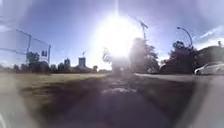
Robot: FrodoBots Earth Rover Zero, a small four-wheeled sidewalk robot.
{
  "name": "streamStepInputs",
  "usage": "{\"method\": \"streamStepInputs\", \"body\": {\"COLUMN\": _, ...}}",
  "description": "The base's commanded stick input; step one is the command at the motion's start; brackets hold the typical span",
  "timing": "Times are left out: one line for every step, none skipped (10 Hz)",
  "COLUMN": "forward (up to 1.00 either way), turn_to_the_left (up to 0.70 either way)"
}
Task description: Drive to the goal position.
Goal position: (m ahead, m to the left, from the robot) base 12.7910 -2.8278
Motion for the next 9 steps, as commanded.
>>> {"method": "streamStepInputs", "body": {"forward": 0.34, "turn_to_the_left": 0.0}}
{"method": "streamStepInputs", "body": {"forward": -0.41, "turn_to_the_left": 0.0}}
{"method": "streamStepInputs", "body": {"forward": -0.84, "turn_to_the_left": 0.0}}
{"method": "streamStepInputs", "body": {"forward": -0.46, "turn_to_the_left": 0.0}}
{"method": "streamStepInputs", "body": {"forward": 0.12, "turn_to_the_left": 0.0}}
{"method": "streamStepInputs", "body": {"forward": 0.57, "turn_to_the_left": 0.0}}
{"method": "streamStepInputs", "body": {"forward": 1.0, "turn_to_the_left": 0.0}}
{"method": "streamStepInputs", "body": {"forward": 1.0, "turn_to_the_left": 0.0}}
{"method": "streamStepInputs", "body": {"forward": 1.0, "turn_to_the_left": 0.0}}
